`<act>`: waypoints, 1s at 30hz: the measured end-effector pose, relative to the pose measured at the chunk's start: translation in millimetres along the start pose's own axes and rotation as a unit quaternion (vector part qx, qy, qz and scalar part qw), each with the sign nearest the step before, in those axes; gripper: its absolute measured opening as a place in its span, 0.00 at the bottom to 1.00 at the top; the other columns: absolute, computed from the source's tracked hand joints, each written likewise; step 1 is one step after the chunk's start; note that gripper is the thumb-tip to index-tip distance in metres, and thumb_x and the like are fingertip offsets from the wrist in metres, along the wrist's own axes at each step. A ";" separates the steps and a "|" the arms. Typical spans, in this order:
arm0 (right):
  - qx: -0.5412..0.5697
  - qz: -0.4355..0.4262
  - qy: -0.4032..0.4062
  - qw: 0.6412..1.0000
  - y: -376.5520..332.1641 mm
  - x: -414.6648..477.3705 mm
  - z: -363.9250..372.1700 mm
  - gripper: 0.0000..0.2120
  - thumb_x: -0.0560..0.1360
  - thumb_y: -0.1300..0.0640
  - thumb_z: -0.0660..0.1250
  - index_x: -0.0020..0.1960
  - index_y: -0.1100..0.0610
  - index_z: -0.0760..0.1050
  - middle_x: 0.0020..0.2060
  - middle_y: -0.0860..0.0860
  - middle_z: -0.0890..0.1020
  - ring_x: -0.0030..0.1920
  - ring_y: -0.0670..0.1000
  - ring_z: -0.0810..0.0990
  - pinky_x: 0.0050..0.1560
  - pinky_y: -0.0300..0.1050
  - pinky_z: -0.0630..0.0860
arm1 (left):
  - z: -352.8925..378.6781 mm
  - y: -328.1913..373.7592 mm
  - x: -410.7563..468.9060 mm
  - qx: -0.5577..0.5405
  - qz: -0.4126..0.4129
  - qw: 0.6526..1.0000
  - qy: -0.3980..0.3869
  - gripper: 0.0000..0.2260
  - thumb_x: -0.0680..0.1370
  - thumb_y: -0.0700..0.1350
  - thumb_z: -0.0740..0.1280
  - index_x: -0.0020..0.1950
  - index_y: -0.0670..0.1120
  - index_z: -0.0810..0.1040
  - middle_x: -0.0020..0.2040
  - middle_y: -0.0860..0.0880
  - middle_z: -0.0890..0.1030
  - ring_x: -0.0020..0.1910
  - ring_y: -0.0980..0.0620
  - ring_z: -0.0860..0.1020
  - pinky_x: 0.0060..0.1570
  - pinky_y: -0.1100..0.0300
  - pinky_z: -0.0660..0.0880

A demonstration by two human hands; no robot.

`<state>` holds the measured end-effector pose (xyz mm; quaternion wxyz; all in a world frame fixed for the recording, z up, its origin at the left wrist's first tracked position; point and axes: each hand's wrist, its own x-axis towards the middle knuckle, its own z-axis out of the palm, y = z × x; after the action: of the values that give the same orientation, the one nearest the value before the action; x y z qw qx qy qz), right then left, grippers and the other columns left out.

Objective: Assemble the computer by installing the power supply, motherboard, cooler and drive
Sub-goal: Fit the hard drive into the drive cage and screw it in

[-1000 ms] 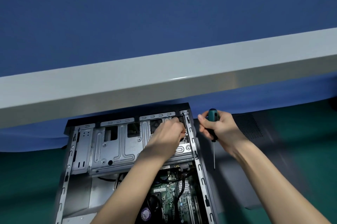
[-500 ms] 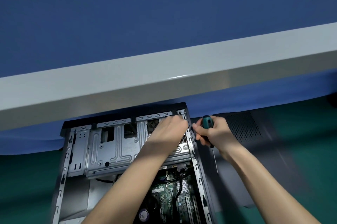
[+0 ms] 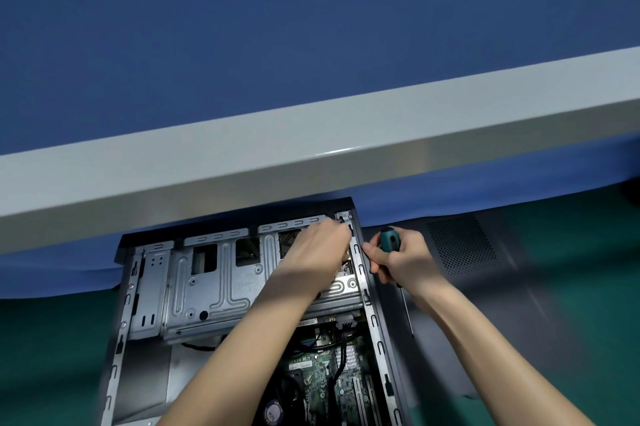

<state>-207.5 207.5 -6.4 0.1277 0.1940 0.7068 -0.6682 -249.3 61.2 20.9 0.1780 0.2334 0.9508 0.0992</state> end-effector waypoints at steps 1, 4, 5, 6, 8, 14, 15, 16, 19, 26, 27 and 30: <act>0.004 0.002 0.000 1.000 0.1 -0.2 0.1 0.05 0.77 0.67 0.66 0.43 0.65 0.72 0.27 0.58 0.74 0.20 0.48 0.69 0.21 0.37 0.66 | -2.6 1.1 2.9 -0.013 -0.006 1.000 -0.010 0.02 0.76 0.36 0.66 0.44 0.40 0.77 0.43 0.43 0.78 0.43 0.43 0.78 0.45 0.49 0.76; 0.013 0.007 -0.002 1.000 -0.3 -0.4 -0.2 0.05 0.77 0.67 0.66 0.44 0.65 0.72 0.27 0.58 0.74 0.19 0.47 0.68 0.21 0.35 0.65 | -10.2 6.7 11.4 -0.036 -0.030 0.999 -0.022 0.03 0.75 0.37 0.69 0.47 0.40 0.77 0.47 0.42 0.78 0.47 0.43 0.78 0.49 0.48 0.76; 0.015 0.008 -0.003 1.000 -0.6 -0.7 -0.3 0.04 0.77 0.67 0.66 0.44 0.65 0.72 0.27 0.58 0.74 0.19 0.47 0.68 0.20 0.35 0.65 | -11.4 8.2 14.6 -0.037 -0.037 0.998 -0.022 0.04 0.74 0.36 0.69 0.45 0.41 0.75 0.47 0.43 0.77 0.47 0.42 0.78 0.48 0.49 0.76; 0.017 0.008 -0.003 1.000 -0.9 -0.8 -0.5 0.04 0.77 0.67 0.66 0.44 0.65 0.72 0.27 0.58 0.74 0.19 0.47 0.68 0.20 0.35 0.65 | -12.5 9.7 17.7 -0.035 -0.044 0.998 -0.021 0.05 0.74 0.35 0.68 0.43 0.42 0.73 0.45 0.43 0.75 0.47 0.42 0.78 0.46 0.49 0.75; 0.018 0.008 -0.004 1.000 -1.2 -1.4 -0.9 0.04 0.77 0.67 0.66 0.44 0.65 0.72 0.27 0.58 0.74 0.19 0.46 0.68 0.20 0.35 0.64 | -12.8 11.8 23.2 -0.032 -0.062 0.997 -0.023 0.09 0.74 0.35 0.67 0.42 0.44 0.67 0.43 0.46 0.70 0.45 0.43 0.75 0.42 0.52 0.70; 0.031 0.016 -0.007 0.999 -1.5 -2.7 -1.3 0.05 0.77 0.67 0.66 0.44 0.65 0.72 0.26 0.58 0.74 0.20 0.46 0.68 0.20 0.34 0.64 | -11.6 16.7 31.9 -0.027 -0.127 0.991 -0.030 0.08 0.73 0.37 0.66 0.44 0.45 0.67 0.46 0.45 0.72 0.51 0.41 0.76 0.43 0.53 0.67; 0.035 0.017 -0.006 0.999 -1.6 -2.7 -1.0 0.05 0.77 0.67 0.66 0.43 0.65 0.72 0.26 0.58 0.74 0.20 0.46 0.68 0.20 0.34 0.64 | -11.8 16.1 33.4 -0.042 -0.146 0.988 -0.032 0.09 0.72 0.37 0.66 0.43 0.45 0.67 0.45 0.45 0.72 0.51 0.41 0.77 0.43 0.53 0.68; 0.037 0.018 -0.005 0.999 -1.6 -2.6 -1.0 0.05 0.77 0.67 0.66 0.43 0.65 0.72 0.26 0.58 0.74 0.20 0.46 0.68 0.20 0.34 0.64 | -11.7 15.9 34.8 -0.055 -0.161 0.985 -0.035 0.09 0.71 0.36 0.67 0.41 0.45 0.66 0.43 0.46 0.72 0.50 0.41 0.78 0.43 0.53 0.69; 0.042 0.021 -0.005 0.999 -2.2 -2.6 -1.1 0.04 0.77 0.67 0.66 0.43 0.65 0.72 0.27 0.58 0.74 0.20 0.47 0.68 0.20 0.35 0.64 | -9.7 18.4 35.8 -0.072 -0.185 0.979 -0.034 0.10 0.71 0.39 0.68 0.42 0.46 0.66 0.44 0.47 0.74 0.50 0.42 0.78 0.43 0.53 0.69; 0.040 0.024 -0.006 0.999 -1.3 -2.8 -2.0 0.04 0.77 0.66 0.66 0.44 0.65 0.73 0.27 0.57 0.74 0.20 0.47 0.69 0.20 0.35 0.64 | -4.9 23.1 37.7 -0.101 -0.247 0.964 -0.011 0.07 0.70 0.40 0.69 0.43 0.46 0.71 0.46 0.47 0.78 0.48 0.43 0.79 0.42 0.54 0.73; 0.038 0.025 -0.006 0.999 -1.2 -2.8 -1.9 0.04 0.77 0.66 0.66 0.44 0.65 0.73 0.26 0.57 0.75 0.21 0.47 0.69 0.20 0.35 0.65 | -4.4 23.4 37.5 -0.114 -0.266 0.957 -0.007 0.07 0.69 0.40 0.69 0.43 0.45 0.73 0.45 0.47 0.79 0.47 0.44 0.80 0.41 0.55 0.75; 0.039 0.029 -0.005 0.999 -1.9 -3.3 -1.8 0.04 0.77 0.66 0.66 0.44 0.66 0.73 0.27 0.58 0.75 0.21 0.47 0.69 0.20 0.35 0.65 | -1.3 23.0 34.6 -0.148 -0.308 0.940 0.015 0.07 0.68 0.39 0.69 0.40 0.45 0.72 0.44 0.47 0.78 0.44 0.45 0.80 0.39 0.56 0.74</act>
<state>-205.3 209.0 -3.1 0.1428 0.2155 0.6738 -0.6922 -269.0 97.7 18.3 0.2182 -0.1015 0.9533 0.1826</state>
